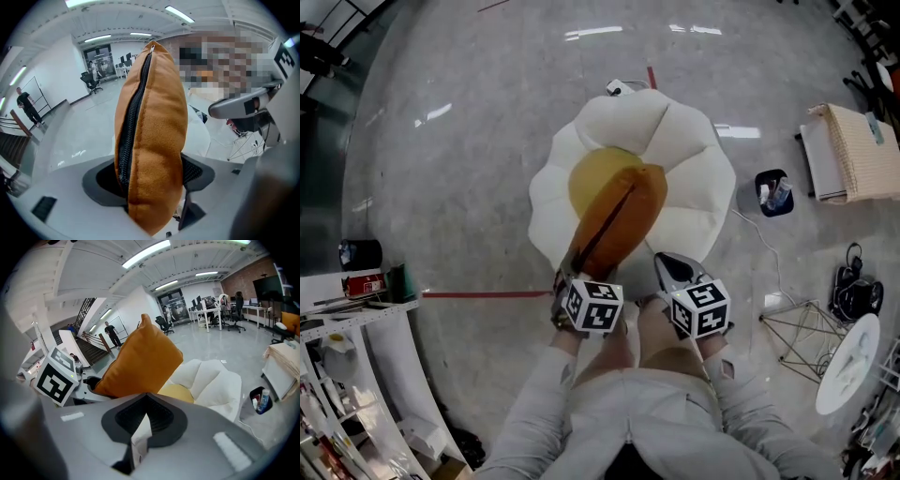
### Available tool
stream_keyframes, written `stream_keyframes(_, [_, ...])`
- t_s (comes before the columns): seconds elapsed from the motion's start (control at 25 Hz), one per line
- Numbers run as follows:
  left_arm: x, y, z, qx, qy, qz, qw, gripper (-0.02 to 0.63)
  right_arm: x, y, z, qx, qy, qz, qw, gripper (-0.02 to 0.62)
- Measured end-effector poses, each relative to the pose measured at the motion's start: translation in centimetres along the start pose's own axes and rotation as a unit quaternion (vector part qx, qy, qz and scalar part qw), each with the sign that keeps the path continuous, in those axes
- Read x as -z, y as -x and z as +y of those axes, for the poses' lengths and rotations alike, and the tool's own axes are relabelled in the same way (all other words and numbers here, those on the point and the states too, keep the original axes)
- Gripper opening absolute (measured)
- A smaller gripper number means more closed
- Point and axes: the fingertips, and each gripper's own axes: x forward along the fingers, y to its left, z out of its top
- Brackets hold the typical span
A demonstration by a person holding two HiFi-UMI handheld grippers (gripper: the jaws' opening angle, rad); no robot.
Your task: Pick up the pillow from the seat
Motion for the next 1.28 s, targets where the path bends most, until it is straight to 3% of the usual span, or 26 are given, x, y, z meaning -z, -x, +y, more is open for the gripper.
stream_keyframes(0.56, [2.0,8.0,1.1,-0.008,0.066,-0.043,0.9969,0.346,-1.8,4.6,5.0,0.003,0.032,-0.032,0.999,-0.002])
stream_keyframes(1.04, [3.4,12.2,2.9,-0.011,0.067,-0.081,0.9944,0.347,-3.1,5.8,9.5,-0.005,0.048,-0.076,0.996,-0.002])
stream_keyframes(1.28, [3.6,13.2,3.4,-0.011,0.064,-0.098,0.9931,0.347,-2.5,5.3,11.5,-0.014,0.079,-0.067,0.995,-0.002])
